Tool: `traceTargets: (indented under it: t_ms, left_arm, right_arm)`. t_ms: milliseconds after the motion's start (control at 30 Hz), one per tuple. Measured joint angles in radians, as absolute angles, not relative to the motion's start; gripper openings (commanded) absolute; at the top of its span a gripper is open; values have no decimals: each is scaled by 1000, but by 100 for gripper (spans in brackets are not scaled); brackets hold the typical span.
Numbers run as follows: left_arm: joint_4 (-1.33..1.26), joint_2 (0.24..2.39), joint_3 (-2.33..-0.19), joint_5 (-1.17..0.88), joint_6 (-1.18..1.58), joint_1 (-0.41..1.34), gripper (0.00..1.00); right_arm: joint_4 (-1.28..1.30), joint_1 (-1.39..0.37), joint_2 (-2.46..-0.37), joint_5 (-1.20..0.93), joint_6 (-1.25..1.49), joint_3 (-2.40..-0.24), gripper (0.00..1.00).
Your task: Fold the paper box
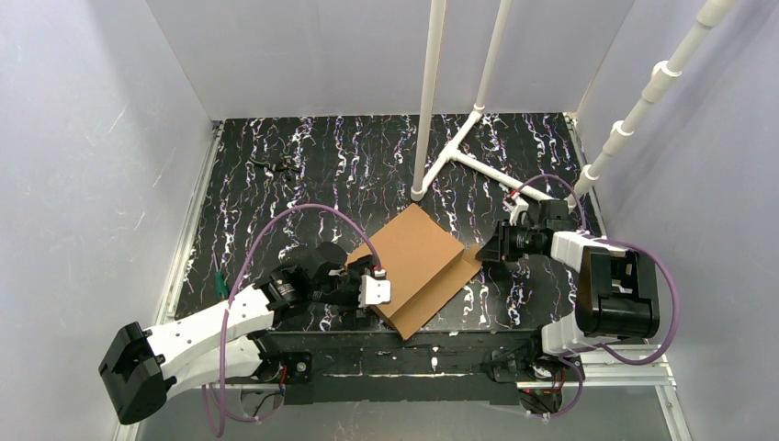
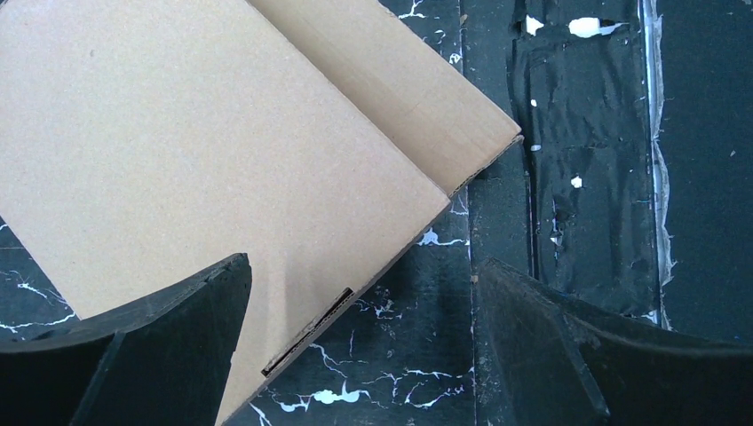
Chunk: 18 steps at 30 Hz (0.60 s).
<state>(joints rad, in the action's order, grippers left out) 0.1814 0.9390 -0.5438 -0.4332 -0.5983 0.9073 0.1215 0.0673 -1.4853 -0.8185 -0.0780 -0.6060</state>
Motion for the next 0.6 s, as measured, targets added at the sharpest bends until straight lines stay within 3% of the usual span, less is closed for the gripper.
traceTargets:
  t_ms: [600]
  left_arm:
    - [179, 953, -543, -425, -575, 910, 98]
  right_arm:
    - [134, -86, -1329, -703, -162, -606, 22]
